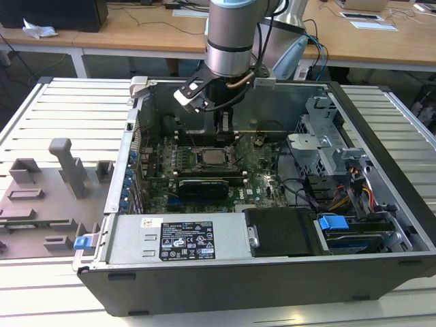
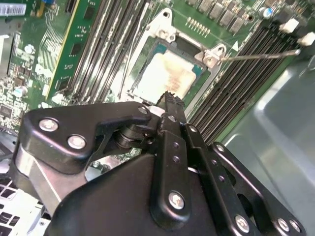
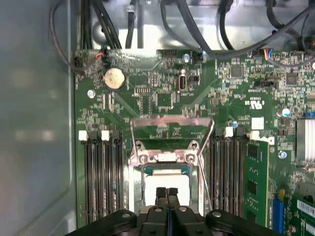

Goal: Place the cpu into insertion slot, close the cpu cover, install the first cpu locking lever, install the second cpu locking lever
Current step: 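Place the cpu into insertion slot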

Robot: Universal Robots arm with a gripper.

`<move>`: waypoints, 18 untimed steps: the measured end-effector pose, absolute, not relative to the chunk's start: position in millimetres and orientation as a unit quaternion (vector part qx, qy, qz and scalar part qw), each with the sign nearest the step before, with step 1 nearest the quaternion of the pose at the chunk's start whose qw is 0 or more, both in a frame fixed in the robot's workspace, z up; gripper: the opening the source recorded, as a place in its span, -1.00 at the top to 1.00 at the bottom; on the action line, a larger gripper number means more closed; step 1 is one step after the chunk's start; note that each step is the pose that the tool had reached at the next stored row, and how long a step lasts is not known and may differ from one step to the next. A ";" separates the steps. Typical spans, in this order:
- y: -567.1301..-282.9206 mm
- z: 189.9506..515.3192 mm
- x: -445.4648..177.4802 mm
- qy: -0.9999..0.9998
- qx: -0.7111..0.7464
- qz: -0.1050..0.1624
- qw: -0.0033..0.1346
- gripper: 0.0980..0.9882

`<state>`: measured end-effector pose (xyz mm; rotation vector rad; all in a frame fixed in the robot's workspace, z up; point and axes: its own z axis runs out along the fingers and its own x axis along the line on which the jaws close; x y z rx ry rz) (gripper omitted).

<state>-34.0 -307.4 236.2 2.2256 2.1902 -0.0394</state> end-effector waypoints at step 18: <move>-307.4 279.5 -33.7 0.701 0.713 -0.013 0.009 0.98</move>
